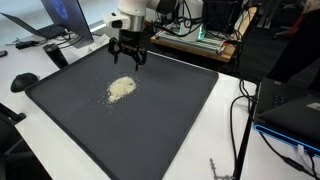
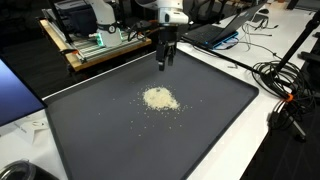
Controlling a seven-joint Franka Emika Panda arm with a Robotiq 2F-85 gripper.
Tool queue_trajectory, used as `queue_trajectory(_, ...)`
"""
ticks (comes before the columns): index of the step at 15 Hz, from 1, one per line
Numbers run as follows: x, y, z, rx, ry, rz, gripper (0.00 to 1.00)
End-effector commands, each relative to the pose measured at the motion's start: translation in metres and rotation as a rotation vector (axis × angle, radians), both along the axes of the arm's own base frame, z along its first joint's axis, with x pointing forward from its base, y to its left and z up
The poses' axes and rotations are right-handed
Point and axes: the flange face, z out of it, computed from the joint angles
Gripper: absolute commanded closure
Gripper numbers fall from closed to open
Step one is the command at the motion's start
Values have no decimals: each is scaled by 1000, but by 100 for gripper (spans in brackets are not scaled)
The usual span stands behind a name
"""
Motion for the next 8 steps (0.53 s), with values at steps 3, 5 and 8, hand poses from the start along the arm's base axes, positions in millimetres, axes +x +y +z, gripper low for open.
queue_trajectory(3,-10,41,12,-85,-60,-74,0)
queue_trajectory(5,-15,58,15,-144,-83,-98,0)
queue_trajectory(8,-20,86,20,-198,-60,-108,0)
